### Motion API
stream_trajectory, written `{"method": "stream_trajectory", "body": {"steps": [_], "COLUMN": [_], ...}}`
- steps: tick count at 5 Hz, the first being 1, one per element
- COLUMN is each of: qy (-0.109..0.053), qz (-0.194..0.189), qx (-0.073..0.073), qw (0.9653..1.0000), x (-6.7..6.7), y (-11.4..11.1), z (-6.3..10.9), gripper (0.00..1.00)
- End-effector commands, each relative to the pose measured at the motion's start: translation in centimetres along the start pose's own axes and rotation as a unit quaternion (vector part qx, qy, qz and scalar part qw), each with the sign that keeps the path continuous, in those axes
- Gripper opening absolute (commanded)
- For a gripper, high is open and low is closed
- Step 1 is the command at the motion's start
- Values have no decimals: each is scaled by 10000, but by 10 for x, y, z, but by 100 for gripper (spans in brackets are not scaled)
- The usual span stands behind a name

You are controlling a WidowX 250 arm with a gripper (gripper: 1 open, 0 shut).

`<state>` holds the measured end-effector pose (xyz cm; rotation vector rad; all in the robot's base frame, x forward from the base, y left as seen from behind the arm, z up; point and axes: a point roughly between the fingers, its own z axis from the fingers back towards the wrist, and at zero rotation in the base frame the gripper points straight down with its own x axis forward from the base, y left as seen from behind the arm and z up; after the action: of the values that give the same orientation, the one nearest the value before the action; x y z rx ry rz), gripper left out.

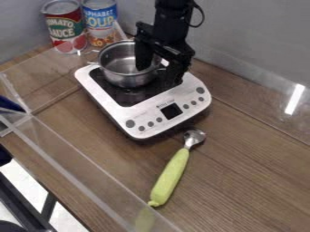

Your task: Remove silver pot from the white and black stove top and place it on the table

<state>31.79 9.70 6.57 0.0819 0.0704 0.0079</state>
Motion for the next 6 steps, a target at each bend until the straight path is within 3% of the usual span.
{"method": "stream_trajectory", "body": {"steps": [1, 4, 6], "qy": [-220, -127, -207], "qz": [110, 110, 197], "qx": [33, -28, -21], "qw": [9997, 9999, 9996], "x": [5, 4, 3], "y": [10, 9, 9], "z": [17, 21, 9], "gripper": [100, 100, 100]}}
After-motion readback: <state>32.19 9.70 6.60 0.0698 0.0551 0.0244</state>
